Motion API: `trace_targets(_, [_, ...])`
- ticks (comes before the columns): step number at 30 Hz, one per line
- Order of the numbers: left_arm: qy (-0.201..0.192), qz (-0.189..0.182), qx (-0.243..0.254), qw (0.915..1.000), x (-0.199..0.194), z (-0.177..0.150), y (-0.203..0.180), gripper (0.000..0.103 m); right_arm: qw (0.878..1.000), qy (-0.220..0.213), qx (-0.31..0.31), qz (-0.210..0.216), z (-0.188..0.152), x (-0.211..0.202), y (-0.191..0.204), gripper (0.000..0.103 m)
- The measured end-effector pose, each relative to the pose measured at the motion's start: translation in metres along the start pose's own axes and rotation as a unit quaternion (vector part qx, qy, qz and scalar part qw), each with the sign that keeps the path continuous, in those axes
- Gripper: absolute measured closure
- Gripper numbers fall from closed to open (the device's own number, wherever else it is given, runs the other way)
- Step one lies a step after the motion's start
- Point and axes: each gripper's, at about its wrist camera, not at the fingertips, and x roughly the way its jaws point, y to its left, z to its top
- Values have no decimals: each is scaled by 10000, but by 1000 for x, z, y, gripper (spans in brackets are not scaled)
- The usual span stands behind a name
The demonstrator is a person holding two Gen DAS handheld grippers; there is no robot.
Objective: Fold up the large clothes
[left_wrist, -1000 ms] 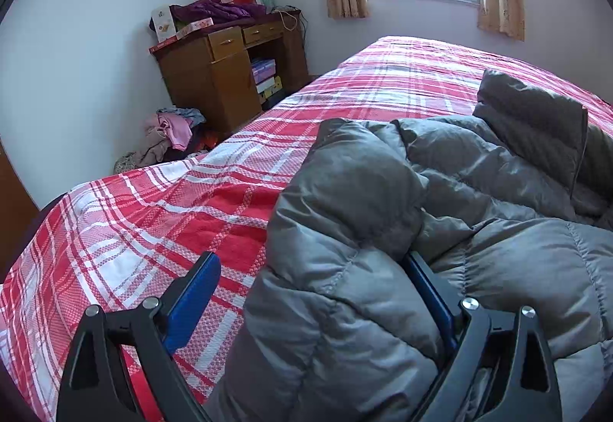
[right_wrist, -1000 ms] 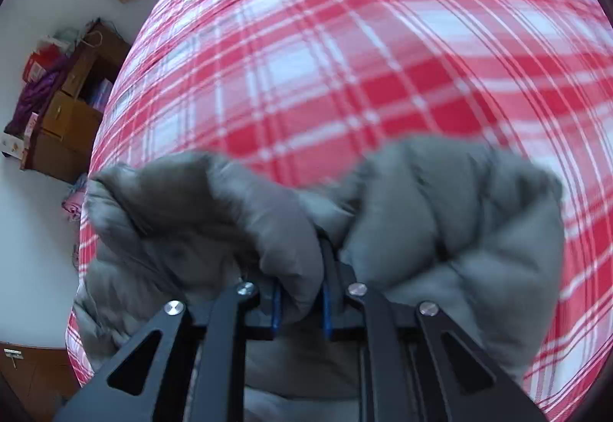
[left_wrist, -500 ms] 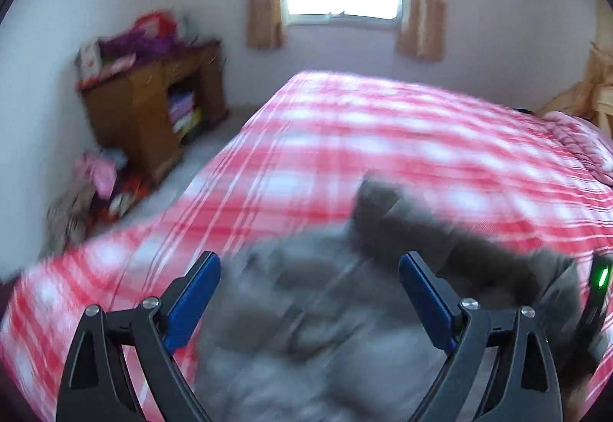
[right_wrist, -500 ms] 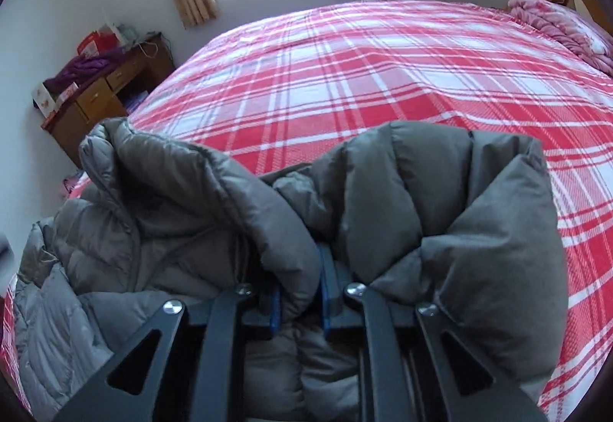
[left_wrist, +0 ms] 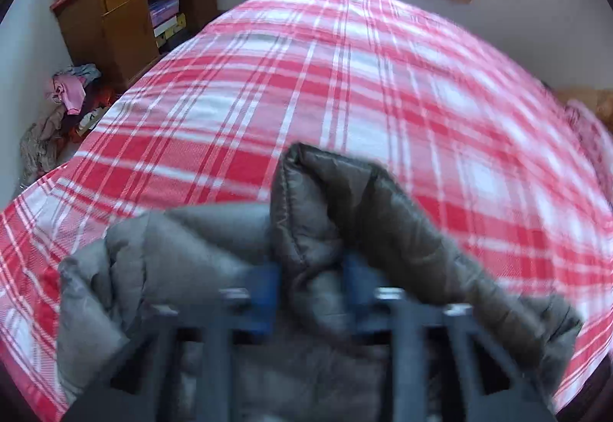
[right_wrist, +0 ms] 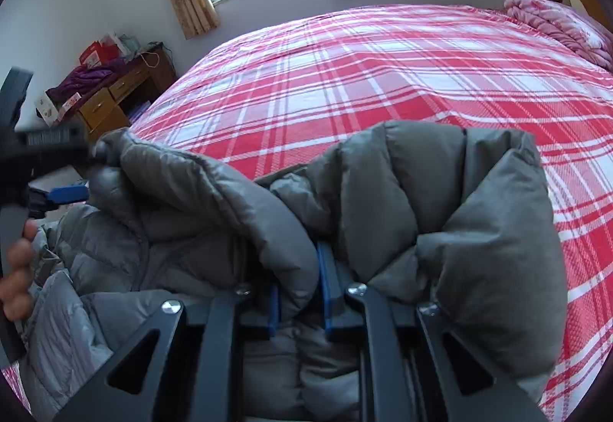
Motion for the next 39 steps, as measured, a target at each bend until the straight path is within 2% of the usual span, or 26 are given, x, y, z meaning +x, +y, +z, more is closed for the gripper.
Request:
trace_targets(8, [-231, -115, -179, 9995, -23, -51, 31, 87, 9997, 82, 177, 160, 1, 3, -7, 86])
trace_targets(11, [-389, -24, -260, 9989, -17, -74, 39, 87, 9994, 100, 228, 224, 1, 4, -9, 86])
trace_targets(12, [-468, 7, -284, 9985, -10, -84, 42, 87, 9994, 104, 231, 234, 2, 4, -10, 86])
trace_targets(14, [-917, 83, -197, 9956, -5, -100, 41, 87, 9996, 112, 191, 193, 2, 3, -8, 85])
trace_targets(16, [-997, 267, -93, 9946, -4, -101, 35, 87, 9999, 134, 54, 59, 3, 3, -2, 83])
trace_targets(18, [-991, 238, -157, 9947, -2, -98, 37, 87, 9997, 227, -36, 9, 5, 1, 1, 82])
trace_targets(20, [-1010, 145, -225, 9945, -3, -98, 40, 87, 9995, 315, -51, 24, 9, -11, -1, 75])
trace_targets(22, [-1023, 79, -274, 9943, -4, -98, 43, 87, 9999, 115, -37, -36, 12, -35, -4, 58])
trace_targets(26, [-1055, 96, -258, 9940, -5, -99, 43, 87, 9953, -956, 9, -166, 39, -100, -3, 55])
trace_targets(28, [-1061, 128, -232, 9940, -5, -99, 42, 87, 9928, -1177, 107, -187, 62, -110, 5, 53])
trace_targets(30, [-1057, 109, -239, 9941, -5, -100, 43, 87, 9964, -812, 239, -86, 84, -90, 18, 55])
trace_targets(32, [-1049, 38, -282, 9941, -5, -101, 45, 87, 9985, -257, 472, 137, 91, -53, 28, 56])
trace_targets(35, [-1043, -131, -386, 9937, -5, -102, 52, 87, 9968, 714, 352, 26, 68, 4, 38, 60])
trace_targets(36, [-1041, -170, -405, 9936, -5, -102, 53, 87, 9940, 1089, -14, -86, 43, 22, 39, 61])
trace_targets(37, [-1036, -193, -407, 9936, -5, -101, 53, 87, 9940, 1089, -14, -86, 43, 22, 39, 61])
trace_targets(38, [-1027, -209, -399, 9937, -6, -101, 52, 87, 9940, 1044, -302, -141, 29, 23, 41, 61])
trace_targets(39, [-1008, -212, -385, 9939, -7, -100, 52, 87, 9934, 810, -773, -235, 16, 20, 46, 61])
